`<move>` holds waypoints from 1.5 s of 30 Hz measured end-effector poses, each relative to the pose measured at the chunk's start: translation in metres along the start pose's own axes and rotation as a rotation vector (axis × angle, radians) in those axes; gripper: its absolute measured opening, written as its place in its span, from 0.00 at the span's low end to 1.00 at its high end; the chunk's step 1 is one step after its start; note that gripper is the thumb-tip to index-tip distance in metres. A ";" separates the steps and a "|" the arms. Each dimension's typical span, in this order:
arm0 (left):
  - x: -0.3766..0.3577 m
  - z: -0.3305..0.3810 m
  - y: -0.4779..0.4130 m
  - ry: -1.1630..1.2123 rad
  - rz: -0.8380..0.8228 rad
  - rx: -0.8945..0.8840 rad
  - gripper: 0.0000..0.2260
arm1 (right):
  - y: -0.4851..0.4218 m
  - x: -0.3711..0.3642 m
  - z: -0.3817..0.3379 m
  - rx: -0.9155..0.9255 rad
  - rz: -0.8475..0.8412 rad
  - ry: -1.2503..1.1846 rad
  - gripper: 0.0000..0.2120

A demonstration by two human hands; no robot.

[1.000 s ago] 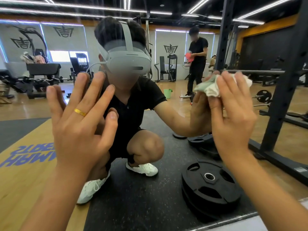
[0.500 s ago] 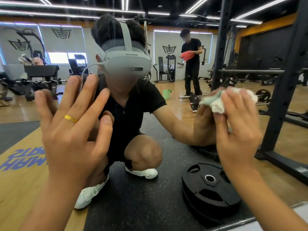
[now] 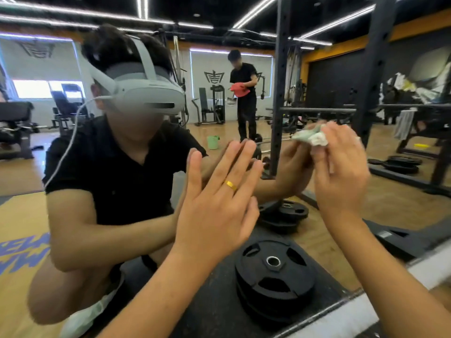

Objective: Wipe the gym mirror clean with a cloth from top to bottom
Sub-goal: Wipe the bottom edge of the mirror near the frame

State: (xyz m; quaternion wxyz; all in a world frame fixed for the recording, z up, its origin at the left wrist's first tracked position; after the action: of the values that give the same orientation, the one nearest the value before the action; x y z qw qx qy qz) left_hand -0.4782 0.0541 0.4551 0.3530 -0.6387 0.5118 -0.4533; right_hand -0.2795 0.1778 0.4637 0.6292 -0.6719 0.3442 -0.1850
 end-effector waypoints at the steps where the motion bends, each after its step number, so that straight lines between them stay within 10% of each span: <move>1: -0.004 0.000 0.002 -0.036 -0.008 -0.014 0.25 | -0.002 0.000 0.001 -0.083 0.032 0.000 0.18; 9: -0.008 -0.002 0.007 -0.121 0.054 -0.036 0.25 | 0.016 0.005 0.006 0.227 -0.089 0.032 0.17; 14: -0.009 0.000 0.006 -0.127 0.082 -0.039 0.25 | -0.010 0.001 0.043 -0.258 0.122 0.039 0.19; 21: -0.011 0.002 0.006 -0.124 0.112 -0.051 0.25 | 0.014 0.014 0.057 0.162 -0.094 0.041 0.18; 28: -0.012 0.001 0.006 -0.109 0.105 -0.056 0.25 | -0.003 0.011 0.075 -0.335 0.103 0.053 0.20; 34: -0.013 0.000 0.006 -0.100 0.130 -0.067 0.24 | 0.014 0.019 0.074 -0.026 -0.077 0.023 0.18; 38: -0.013 0.001 0.011 -0.111 0.127 -0.043 0.24 | -0.002 0.019 0.095 -0.422 0.081 0.014 0.19; 45: -0.010 0.004 0.009 -0.093 0.084 -0.035 0.24 | 0.022 0.022 0.060 -0.305 -0.007 0.014 0.19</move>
State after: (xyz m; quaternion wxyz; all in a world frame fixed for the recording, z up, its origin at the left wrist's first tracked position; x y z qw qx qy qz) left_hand -0.4779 0.0622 0.4434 0.3841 -0.6431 0.5290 -0.3988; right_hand -0.2288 0.2064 0.4298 0.5169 -0.7596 0.3702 -0.1374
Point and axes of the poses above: each hand's wrist, its own y-axis away from the middle knuckle, its own x-axis out of the back of the hand, z = x × y, the point moved 2 cm from there along -y, towards the middle knuckle, and after that the axes turned 10 degrees about z, right-handed, at the moved point
